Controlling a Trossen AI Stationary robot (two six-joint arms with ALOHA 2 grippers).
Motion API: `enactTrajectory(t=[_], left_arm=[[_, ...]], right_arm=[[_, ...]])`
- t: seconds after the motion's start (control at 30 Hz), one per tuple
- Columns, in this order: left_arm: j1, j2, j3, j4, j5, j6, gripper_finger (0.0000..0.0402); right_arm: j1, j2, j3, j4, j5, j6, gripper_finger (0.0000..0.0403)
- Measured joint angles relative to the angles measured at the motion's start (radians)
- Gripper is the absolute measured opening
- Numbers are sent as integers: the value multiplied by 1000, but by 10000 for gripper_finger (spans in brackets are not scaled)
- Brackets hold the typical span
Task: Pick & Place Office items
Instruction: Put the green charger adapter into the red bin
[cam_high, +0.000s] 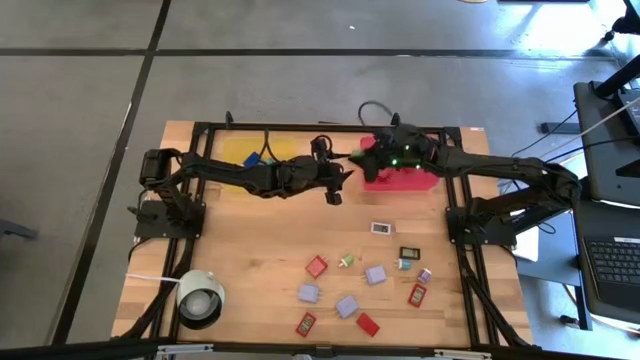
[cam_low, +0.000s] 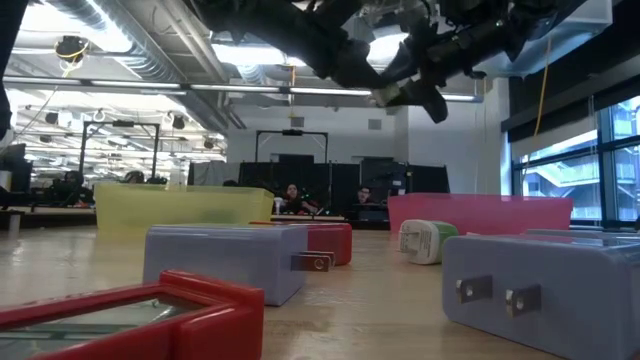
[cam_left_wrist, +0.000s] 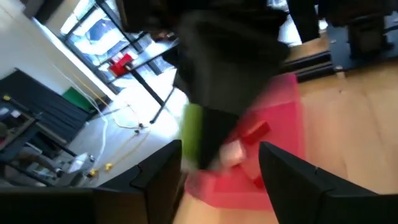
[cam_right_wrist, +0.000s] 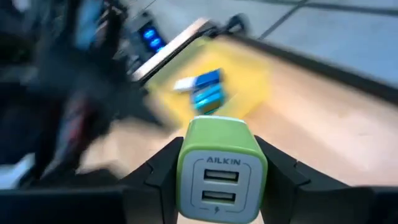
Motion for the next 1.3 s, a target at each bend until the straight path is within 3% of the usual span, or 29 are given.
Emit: enactTrajectory(t=[0.23,0.53,1.07,1.3], left_arm=[[0,0,0,-75,4,-143,229],[0,0,0,-139,3,-229,226],[1,1,0,-186,-3,-255,228],[1,1,0,-186,-3,-254,227]], right_arm=[[-153,-16,0,-248,123,-102,152],[-247,32,0,-550,468,-139,152],[-233,191,-55,-539,488,-141,164],[-233,191,-55,-530,485,-180,219]])
